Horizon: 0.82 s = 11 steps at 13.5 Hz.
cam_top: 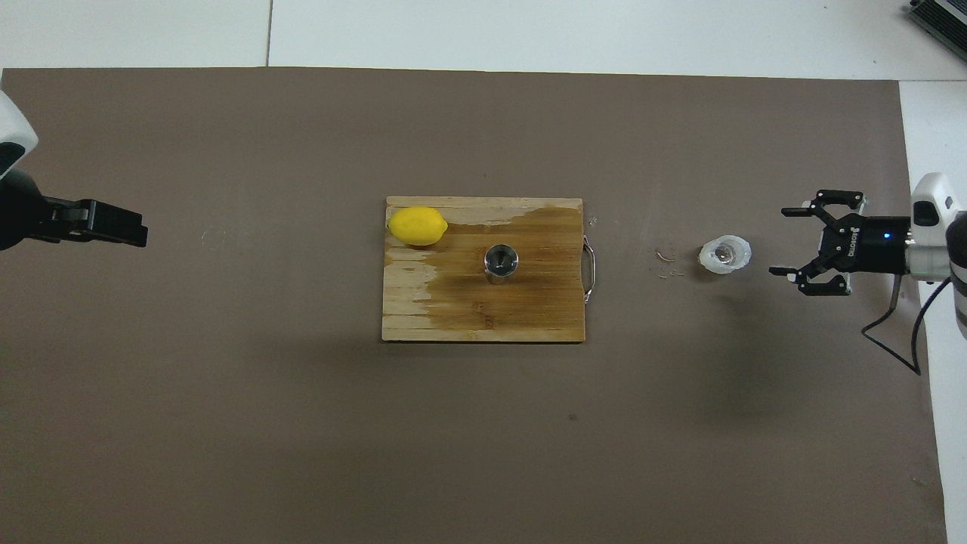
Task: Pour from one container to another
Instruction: 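Close the right gripper around the small white cup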
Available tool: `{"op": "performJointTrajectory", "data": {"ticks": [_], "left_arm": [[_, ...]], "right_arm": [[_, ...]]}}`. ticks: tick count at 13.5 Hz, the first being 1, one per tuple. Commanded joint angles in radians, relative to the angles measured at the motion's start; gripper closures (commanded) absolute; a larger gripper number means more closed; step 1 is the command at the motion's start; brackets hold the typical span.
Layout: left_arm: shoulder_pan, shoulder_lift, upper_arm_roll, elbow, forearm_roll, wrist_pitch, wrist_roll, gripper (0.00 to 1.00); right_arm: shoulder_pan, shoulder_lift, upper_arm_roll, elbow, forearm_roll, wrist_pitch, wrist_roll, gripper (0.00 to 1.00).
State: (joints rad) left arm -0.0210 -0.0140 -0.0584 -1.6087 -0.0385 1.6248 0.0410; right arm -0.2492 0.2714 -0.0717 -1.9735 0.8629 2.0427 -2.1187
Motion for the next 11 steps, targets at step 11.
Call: {"op": "performJointTrajectory", "data": {"ticks": [11], "left_arm": [[-0.022,-0.015,-0.011,0.004,0.022,-0.091,-0.003,0.00]], "right_arm": [[0.042,0.147,0.023,0.010,0.102,-0.004,-0.250,0.13]]}}
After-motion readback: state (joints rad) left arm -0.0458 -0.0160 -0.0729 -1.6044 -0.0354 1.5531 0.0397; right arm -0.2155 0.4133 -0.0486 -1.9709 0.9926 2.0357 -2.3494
